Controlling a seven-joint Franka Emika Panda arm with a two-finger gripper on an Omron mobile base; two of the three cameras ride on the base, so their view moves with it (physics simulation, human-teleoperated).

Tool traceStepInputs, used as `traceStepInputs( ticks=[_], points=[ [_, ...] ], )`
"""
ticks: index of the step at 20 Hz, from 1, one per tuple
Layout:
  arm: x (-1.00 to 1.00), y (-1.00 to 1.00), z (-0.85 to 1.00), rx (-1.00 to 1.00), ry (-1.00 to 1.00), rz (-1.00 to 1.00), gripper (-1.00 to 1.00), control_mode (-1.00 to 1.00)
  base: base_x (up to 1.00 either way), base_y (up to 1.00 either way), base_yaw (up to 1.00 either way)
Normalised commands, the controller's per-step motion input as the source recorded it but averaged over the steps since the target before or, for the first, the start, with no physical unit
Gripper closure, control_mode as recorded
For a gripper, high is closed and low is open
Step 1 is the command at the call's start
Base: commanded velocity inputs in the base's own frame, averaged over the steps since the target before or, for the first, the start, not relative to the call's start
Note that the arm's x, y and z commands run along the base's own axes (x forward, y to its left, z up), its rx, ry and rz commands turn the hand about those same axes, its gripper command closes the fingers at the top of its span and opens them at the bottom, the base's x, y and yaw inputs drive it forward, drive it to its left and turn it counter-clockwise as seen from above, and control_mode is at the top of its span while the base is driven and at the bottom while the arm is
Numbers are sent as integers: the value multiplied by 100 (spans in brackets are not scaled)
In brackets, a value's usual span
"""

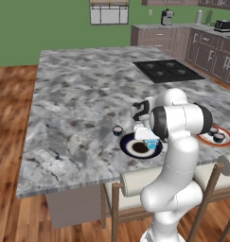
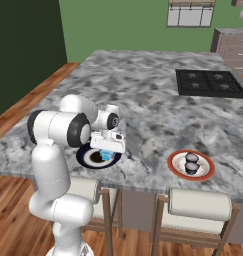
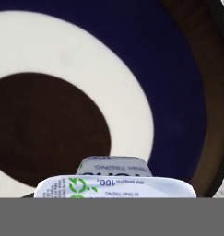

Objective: Place two yogurt containers on each plate.

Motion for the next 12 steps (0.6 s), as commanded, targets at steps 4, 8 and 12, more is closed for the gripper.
traceStepInputs(
  ticks=[4,8,12],
  points=[
    [0,0,0,0,0,0,100,-100,0,0,0],
    [7,0,-18,0,0,2,100,-100,0,0,0],
    [0,0,-17,0,0,0,100,-100,0,0,0]
  ],
)
